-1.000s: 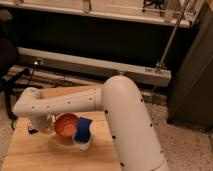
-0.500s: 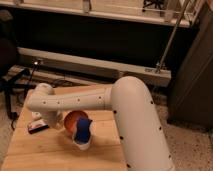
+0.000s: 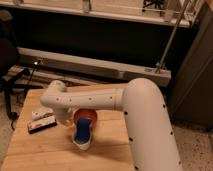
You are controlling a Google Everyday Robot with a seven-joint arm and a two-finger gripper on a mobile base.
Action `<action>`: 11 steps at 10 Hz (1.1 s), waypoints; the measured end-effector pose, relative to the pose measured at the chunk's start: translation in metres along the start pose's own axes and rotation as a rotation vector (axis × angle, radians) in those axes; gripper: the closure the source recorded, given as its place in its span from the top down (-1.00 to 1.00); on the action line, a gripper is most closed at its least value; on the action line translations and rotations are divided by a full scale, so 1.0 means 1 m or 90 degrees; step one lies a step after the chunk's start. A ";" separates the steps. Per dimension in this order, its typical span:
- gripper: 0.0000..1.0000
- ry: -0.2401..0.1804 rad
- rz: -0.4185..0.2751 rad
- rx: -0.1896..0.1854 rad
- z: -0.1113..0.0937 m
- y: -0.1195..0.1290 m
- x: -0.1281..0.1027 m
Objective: Push the ceramic bowl across the table
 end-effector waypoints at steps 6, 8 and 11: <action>-1.00 0.002 0.091 0.005 0.004 0.064 0.007; -1.00 0.002 0.123 0.012 0.006 0.085 0.008; -1.00 0.010 0.182 0.026 0.005 0.125 0.012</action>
